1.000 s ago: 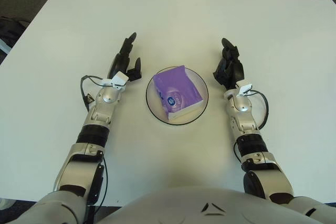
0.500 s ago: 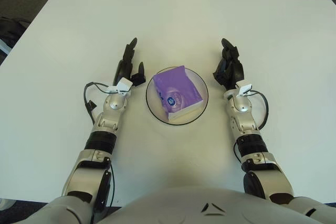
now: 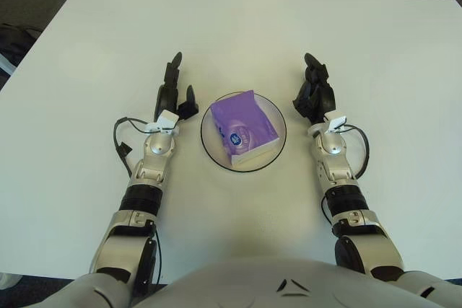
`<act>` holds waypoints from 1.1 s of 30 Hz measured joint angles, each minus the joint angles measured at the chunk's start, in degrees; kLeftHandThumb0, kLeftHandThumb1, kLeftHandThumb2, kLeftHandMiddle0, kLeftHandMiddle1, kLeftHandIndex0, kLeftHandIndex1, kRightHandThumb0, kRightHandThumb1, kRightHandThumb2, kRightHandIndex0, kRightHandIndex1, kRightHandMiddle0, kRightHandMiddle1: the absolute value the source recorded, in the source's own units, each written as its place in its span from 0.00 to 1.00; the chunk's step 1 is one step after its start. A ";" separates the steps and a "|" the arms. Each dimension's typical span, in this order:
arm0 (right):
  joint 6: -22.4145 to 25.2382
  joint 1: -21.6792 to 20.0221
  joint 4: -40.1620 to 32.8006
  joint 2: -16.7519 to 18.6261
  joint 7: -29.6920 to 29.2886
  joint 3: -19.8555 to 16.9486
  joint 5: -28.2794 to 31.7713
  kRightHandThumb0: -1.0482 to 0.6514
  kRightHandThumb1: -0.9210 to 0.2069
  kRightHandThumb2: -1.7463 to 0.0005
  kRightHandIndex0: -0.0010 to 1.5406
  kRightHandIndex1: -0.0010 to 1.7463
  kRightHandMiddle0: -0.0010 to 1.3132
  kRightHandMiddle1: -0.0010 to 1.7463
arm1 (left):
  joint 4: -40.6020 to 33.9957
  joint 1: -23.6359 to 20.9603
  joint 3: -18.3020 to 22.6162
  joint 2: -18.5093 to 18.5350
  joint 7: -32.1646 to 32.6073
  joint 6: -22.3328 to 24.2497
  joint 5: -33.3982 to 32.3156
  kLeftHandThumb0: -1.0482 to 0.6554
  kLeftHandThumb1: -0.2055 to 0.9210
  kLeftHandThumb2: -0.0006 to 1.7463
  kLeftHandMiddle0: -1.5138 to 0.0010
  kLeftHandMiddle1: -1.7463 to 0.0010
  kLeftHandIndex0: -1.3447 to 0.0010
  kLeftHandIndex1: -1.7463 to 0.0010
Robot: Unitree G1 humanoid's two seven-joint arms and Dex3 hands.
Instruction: Put the tissue paper into the plate.
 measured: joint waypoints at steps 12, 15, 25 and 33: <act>0.06 0.74 -0.83 0.57 -0.67 -0.08 0.00 0.19 0.00 0.44 0.10 0.00 0.00 0.22 | -0.17 0.72 1.98 -1.81 2.13 -1.35 -1.95 0.15 1.00 0.57 0.86 0.97 1.00 0.70; 0.25 0.86 -1.06 0.82 -1.07 -0.18 0.00 0.19 0.00 0.44 0.10 0.00 0.00 0.22 | -0.20 0.91 2.52 -2.46 2.79 -2.51 -2.82 0.15 1.00 0.58 0.85 0.96 1.00 0.69; 0.37 1.43 -1.16 1.50 -1.64 -0.53 0.11 0.19 0.00 0.44 0.10 0.00 0.00 0.23 | 1.53 1.32 3.09 -3.50 5.14 -7.02 -3.39 0.13 1.00 0.59 0.83 0.96 1.00 0.67; 0.11 1.82 -1.05 1.91 -1.57 -0.53 0.18 0.19 0.00 0.43 0.11 0.00 0.00 0.23 | 2.91 0.82 2.99 -3.72 5.86 -8.43 -3.30 0.13 1.00 0.59 0.84 0.97 1.00 0.67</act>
